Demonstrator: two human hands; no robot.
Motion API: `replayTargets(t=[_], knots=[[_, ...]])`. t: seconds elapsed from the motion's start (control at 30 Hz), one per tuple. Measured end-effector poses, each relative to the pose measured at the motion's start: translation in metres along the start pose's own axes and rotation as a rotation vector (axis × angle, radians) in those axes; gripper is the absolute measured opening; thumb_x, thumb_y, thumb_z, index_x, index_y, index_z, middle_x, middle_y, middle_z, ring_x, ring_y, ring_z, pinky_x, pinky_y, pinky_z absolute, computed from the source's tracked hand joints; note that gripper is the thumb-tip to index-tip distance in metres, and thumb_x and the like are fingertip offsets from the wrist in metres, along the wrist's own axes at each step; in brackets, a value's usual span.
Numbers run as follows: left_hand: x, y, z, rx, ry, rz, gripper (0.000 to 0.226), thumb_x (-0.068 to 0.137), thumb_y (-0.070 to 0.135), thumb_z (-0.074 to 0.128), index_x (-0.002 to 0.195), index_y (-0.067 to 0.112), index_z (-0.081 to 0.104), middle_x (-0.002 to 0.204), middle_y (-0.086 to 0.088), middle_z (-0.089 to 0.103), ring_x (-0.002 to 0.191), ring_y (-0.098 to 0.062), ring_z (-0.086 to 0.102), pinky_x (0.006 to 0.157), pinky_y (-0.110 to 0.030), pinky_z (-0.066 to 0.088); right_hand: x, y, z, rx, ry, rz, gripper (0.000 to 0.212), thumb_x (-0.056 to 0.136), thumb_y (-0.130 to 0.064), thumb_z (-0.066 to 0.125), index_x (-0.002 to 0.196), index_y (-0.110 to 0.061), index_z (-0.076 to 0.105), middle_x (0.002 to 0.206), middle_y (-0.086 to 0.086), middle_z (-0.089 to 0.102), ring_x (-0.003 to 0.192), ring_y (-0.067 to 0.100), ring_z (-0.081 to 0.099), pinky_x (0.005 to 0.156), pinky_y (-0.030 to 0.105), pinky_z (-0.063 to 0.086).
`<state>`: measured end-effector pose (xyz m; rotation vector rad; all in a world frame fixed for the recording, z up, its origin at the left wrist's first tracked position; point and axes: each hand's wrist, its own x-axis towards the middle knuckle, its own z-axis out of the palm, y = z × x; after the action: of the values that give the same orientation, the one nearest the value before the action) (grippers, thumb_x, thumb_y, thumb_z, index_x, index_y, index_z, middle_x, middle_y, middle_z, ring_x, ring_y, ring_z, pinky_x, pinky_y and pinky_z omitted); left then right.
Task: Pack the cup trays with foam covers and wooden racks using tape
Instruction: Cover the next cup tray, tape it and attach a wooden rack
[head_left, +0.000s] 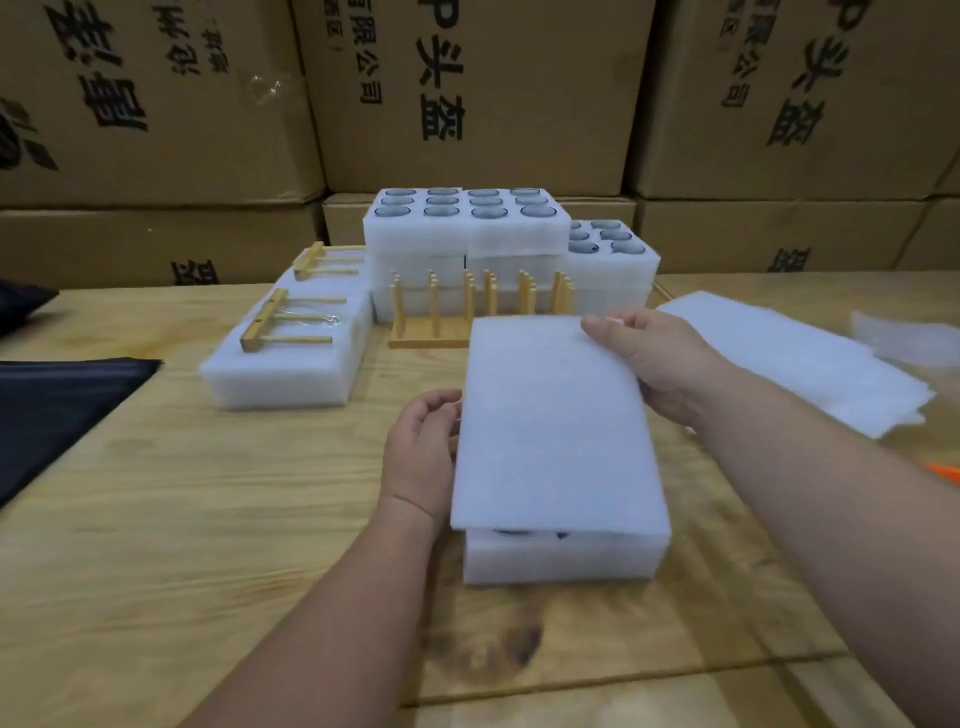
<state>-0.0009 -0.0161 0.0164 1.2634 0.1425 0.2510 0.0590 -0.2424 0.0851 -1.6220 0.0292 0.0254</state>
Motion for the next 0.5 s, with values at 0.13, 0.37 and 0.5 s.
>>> replayTargets(t=[0.13,0.37,0.5], knots=[[-0.003,-0.003,0.001,-0.056,-0.009,-0.039,0.019,0.101,0.001,0.045,0.1,0.008,0.062,0.076,-0.005,0.07,0.062,-0.018,0.06,0.053,-0.026,0.049,0.004,0.012,0.003,-0.032,0.015,0.009,0.032,0.077,-0.033,0.087,0.099,-0.018,0.069,0.086,-0.001,0.079,0.07,0.011,0.074,0.055,0.025,0.056],[0.0,-0.009,-0.001,0.011,-0.006,-0.03,0.018,0.096,0.002,0.053,0.096,0.014,0.066,0.088,-0.01,0.069,0.068,-0.022,0.055,0.062,-0.033,0.046,0.001,0.036,0.009,0.001,0.106,0.015,0.07,0.06,-0.077,0.067,0.11,-0.028,0.07,0.115,-0.005,0.069,0.106,0.017,0.067,0.084,0.038,0.054],[0.002,-0.012,-0.001,0.081,-0.005,-0.003,0.018,0.094,0.0,0.055,0.103,0.011,0.066,0.098,-0.01,0.068,0.071,-0.018,0.055,0.065,-0.033,0.045,-0.012,0.068,0.005,0.252,0.083,0.037,0.033,0.088,-0.052,0.061,0.104,-0.027,0.076,0.108,-0.006,0.077,0.103,0.012,0.073,0.078,0.029,0.058]])
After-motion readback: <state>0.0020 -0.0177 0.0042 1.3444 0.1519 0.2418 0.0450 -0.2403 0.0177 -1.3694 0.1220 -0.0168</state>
